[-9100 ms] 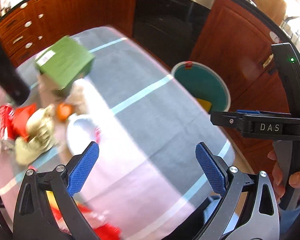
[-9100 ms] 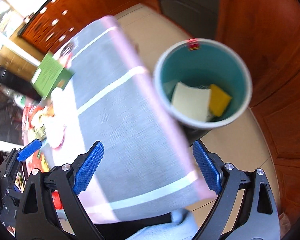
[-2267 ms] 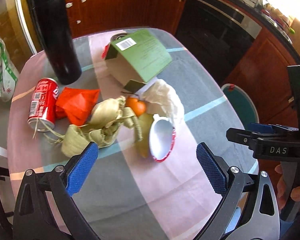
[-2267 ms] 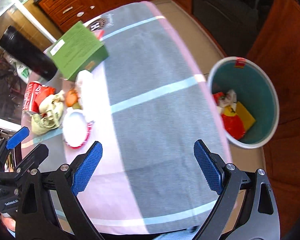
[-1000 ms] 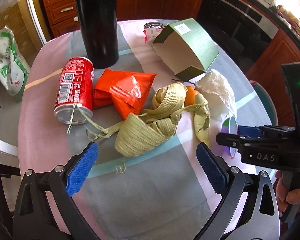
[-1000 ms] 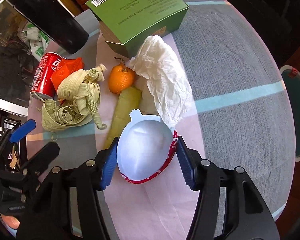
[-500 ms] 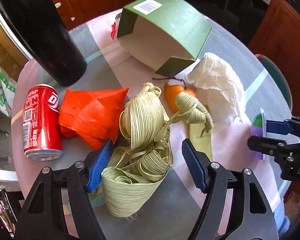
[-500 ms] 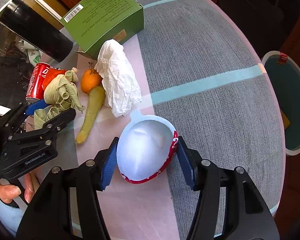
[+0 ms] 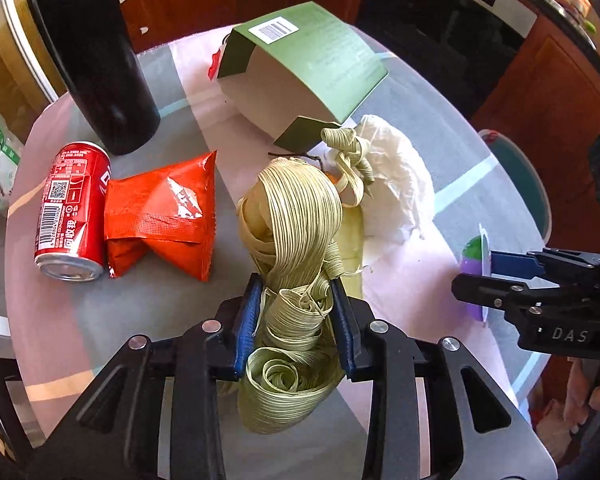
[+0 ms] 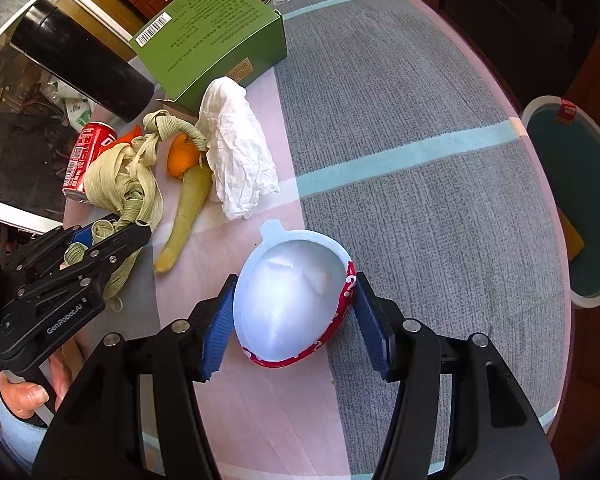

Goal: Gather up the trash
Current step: 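Carry bowl and husk bundle over the bin and open both tools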

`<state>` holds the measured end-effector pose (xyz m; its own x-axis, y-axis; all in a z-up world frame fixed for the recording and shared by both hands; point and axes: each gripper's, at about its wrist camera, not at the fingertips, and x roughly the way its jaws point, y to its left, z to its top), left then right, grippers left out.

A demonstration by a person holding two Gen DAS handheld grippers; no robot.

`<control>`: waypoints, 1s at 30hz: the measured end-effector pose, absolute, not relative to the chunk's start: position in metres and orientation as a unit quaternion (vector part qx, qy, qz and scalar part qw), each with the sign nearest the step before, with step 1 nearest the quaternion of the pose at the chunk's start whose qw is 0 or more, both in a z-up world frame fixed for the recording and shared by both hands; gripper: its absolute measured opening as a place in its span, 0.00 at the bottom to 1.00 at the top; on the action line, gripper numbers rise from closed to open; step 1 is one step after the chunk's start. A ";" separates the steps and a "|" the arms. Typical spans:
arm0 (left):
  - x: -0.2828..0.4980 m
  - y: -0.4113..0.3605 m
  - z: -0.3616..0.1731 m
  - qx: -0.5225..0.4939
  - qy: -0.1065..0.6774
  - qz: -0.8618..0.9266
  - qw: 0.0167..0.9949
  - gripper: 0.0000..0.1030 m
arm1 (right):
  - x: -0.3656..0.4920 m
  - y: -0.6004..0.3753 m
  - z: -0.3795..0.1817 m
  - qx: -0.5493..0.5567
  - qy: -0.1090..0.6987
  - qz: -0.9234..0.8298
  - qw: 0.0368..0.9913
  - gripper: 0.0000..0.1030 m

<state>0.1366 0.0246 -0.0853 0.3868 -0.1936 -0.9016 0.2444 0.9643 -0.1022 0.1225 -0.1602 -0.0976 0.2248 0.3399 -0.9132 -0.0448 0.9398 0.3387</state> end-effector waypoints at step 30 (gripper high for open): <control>0.116 -0.143 -0.032 0.080 0.514 -0.240 0.819 0.33 | 0.097 -0.339 -0.064 0.217 0.538 0.036 0.814 0.53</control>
